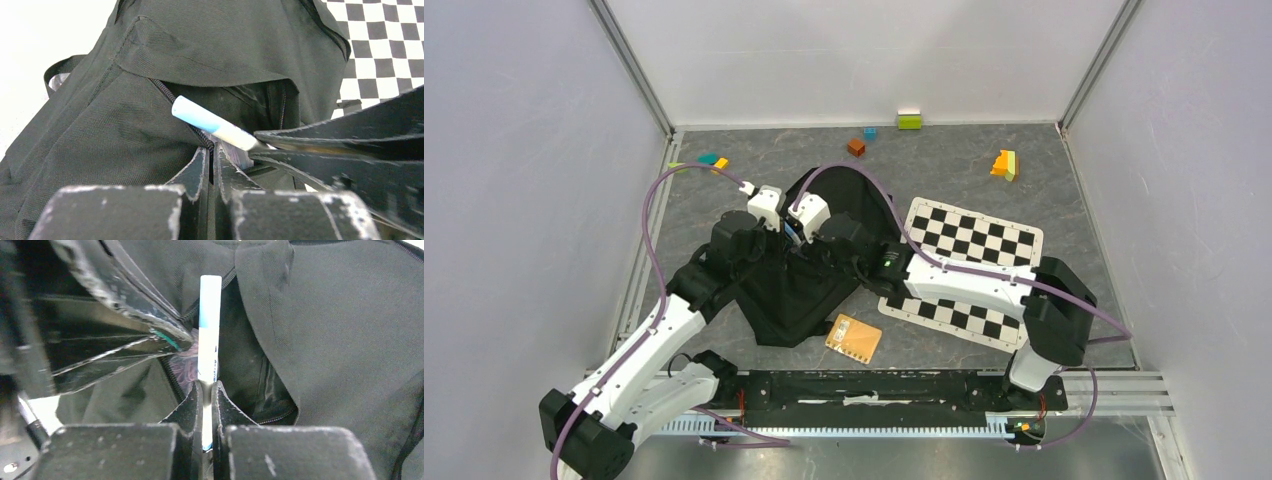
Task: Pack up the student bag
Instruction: Place the stationery in the student bag.
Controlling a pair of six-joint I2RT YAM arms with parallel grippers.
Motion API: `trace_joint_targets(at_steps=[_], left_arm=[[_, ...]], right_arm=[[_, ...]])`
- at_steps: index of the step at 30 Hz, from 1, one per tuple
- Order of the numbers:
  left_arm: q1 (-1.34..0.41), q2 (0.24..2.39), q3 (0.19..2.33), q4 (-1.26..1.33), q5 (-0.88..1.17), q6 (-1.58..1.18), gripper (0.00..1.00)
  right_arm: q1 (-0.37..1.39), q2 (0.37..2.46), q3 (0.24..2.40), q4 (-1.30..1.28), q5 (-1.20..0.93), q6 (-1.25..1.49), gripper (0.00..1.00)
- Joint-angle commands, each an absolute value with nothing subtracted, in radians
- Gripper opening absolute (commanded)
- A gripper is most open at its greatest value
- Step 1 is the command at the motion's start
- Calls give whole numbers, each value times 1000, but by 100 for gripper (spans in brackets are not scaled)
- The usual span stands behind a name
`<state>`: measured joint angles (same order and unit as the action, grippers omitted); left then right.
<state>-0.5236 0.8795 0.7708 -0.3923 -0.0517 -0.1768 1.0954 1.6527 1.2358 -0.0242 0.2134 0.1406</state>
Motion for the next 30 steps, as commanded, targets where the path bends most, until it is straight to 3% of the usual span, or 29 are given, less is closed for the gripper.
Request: trace_joint_targets(at_steps=[1, 14, 30], left_arm=[[-529, 839, 785, -337, -49, -140, 2], [-529, 839, 782, -336, -44, -141, 2], [-529, 847, 781, -329, -33, -141, 2]], right_arm=[[1091, 1691, 1269, 17, 215, 116, 0], [1007, 1682, 1194, -11, 190, 132, 0], [1074, 1876, 1337, -17, -112, 138, 0]])
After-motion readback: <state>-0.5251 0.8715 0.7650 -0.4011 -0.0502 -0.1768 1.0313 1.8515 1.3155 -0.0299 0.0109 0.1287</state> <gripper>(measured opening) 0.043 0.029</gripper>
